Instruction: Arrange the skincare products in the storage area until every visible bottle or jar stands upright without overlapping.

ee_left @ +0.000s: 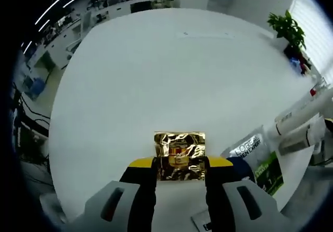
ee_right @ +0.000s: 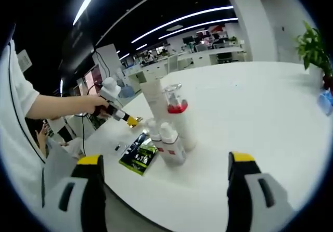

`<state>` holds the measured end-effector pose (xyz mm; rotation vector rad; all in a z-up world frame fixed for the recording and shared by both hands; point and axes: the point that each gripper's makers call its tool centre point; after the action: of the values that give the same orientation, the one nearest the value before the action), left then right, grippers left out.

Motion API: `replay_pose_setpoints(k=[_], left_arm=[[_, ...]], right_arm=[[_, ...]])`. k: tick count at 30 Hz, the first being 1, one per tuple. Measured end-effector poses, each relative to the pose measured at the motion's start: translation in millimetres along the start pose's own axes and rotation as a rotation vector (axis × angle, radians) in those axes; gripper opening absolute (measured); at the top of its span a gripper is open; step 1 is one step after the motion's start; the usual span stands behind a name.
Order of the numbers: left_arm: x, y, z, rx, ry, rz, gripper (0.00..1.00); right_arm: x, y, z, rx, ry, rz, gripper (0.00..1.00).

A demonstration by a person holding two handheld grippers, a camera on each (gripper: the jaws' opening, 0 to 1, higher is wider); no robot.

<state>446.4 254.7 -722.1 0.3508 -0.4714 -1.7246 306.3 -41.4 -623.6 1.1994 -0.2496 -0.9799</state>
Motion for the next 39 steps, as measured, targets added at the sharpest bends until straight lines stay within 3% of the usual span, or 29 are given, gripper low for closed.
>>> replay_pose_setpoints(k=[6,13,22,32,39], left_arm=[[6.3,-10.8,7,0.024,0.029,0.056,0.34],[16.4,-31.4,9,0.048,0.051,0.217,0.34],[19.0,-36.5,12,0.082,0.116,0.248,0.34],[18.3,-49.2,-2,0.064,0.164,0.269,0.36],[17.6,-52.1,1,0.063,0.173,0.252,0.37]], right_arm=[[1,1.6,-2,-0.003,0.006,0.009,0.99],[1,1.6,-3,-0.001,0.007,0.010,0.99],[2,-2.6,-1,0.001,0.002,0.001,0.99],[3,0.8,-2,0.011,0.005,-0.002,0.99],[2,1.6,-1,0.020,0.008,-0.011,0.99]])
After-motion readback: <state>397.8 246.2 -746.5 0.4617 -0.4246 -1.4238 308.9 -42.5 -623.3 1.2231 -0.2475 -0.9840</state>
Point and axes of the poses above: the point that each gripper's makers call its tool centre point, and the gripper's own axes: z roughly backward along the fingers, x roughly to its right, y roughly out of its top, and after that the axes turned 5 degrees about y, right-handed
